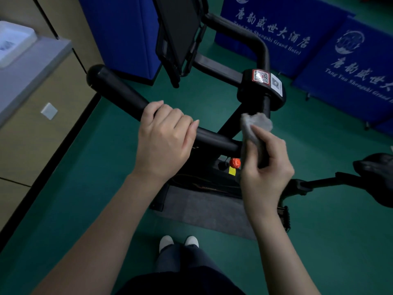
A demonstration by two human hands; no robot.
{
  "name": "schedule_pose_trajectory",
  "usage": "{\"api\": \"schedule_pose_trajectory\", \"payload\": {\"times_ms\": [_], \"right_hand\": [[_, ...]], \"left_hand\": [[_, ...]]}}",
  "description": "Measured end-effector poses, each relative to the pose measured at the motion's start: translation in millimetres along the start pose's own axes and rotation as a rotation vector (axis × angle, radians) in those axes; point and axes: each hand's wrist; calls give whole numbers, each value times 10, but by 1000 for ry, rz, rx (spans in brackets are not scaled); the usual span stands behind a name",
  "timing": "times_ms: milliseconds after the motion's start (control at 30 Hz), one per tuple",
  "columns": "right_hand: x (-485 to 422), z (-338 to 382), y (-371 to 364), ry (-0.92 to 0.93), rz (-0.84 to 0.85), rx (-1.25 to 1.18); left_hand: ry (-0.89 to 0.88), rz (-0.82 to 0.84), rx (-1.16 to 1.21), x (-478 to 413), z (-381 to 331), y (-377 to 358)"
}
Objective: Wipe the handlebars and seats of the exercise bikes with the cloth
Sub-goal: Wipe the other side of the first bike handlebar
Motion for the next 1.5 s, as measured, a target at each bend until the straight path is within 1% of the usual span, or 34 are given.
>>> {"api": "schedule_pose_trajectory", "payload": {"times_ms": [100, 333, 500, 567, 633, 700, 800, 867, 933, 967, 1033, 1167, 1333, 1400, 1433, 1500], "right_hand": [[-60, -8, 15, 76, 101, 76], [-38, 100, -3, 20, 173, 135], [-158, 309, -223, 102, 303, 160], [-168, 323, -208, 116, 337, 173], [-199, 279, -105, 100, 360, 197], [-267, 255, 3, 26, 406, 220], [-493, 269, -19, -67, 558, 244], [-694, 300, -127, -90, 729, 267], [-843, 325, -202, -92, 911, 257], [-887, 319, -209, -84, 973, 264], [-929, 276, -144, -63, 1038, 314], [-982, 180, 25, -50, 1100, 427], [-1008, 229, -45, -25, 1131, 406], [-1028, 170, 30, -16, 1139, 440], [-1031, 127, 84, -20, 1119, 459], [-984, 73, 158, -36, 1018, 454]], "left_hand": [[-4, -12, -4, -3, 4, -11], [1, -23, -7, 3, 6, -24], [7, -23, -14, -4, -3, -30], [7, -26, -11, -6, -4, -28], [11, -29, -5, -7, -6, -28], [17, -28, -3, -3, -12, -29], [26, -31, 1, -8, -16, -28], [27, -32, 8, -12, -15, -25], [21, -31, 10, -11, -16, -20], [17, -32, 10, -10, -13, -18], [11, -33, 7, -4, -6, -15], [12, -36, 7, -7, -4, -21], [28, -43, 12, -7, -15, -34], [29, -37, 13, -8, -12, -33], [28, -30, 17, -13, -9, -31], [36, -12, 24, -19, -21, -14]]}}
Point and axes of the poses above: each hand's wrist, its own x-axis away from the middle knuckle, its own y-axis out of the back of the hand, z = x × y, and after that the axes turned 7 degrees about z, right-handed
